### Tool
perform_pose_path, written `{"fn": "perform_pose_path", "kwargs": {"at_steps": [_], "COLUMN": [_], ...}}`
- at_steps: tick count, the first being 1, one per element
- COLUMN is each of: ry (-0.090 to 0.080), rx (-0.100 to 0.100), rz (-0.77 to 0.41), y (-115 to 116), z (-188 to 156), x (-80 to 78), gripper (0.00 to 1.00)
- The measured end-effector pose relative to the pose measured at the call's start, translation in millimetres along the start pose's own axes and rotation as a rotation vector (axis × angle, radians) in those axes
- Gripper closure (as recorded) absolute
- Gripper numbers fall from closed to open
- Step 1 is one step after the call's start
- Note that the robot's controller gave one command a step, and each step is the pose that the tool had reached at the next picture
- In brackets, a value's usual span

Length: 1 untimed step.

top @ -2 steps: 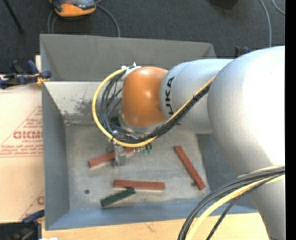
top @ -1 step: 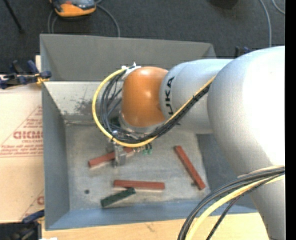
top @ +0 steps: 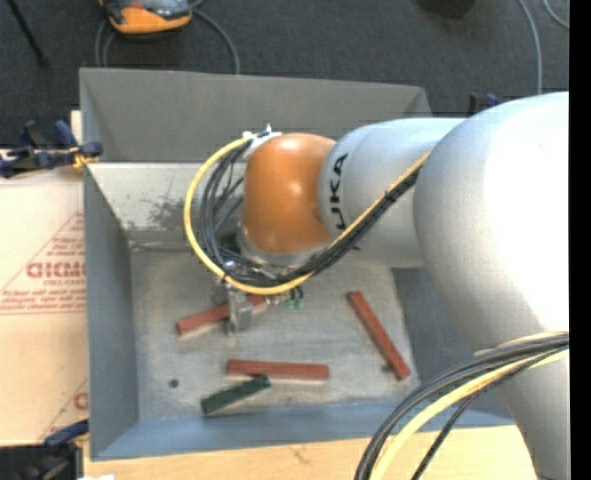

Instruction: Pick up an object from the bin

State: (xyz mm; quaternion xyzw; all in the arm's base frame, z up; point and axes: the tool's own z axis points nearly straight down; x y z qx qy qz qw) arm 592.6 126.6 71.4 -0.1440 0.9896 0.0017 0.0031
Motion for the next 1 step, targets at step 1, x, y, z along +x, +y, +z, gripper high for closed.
{"fn": "perform_pose_path", "kwargs": {"at_steps": [1], "ry": [0.000], "rx": [0.000], "rz": [0.000], "y": [0.0], "z": [0.0], "x": [0.0], "gripper": [1.00]}}
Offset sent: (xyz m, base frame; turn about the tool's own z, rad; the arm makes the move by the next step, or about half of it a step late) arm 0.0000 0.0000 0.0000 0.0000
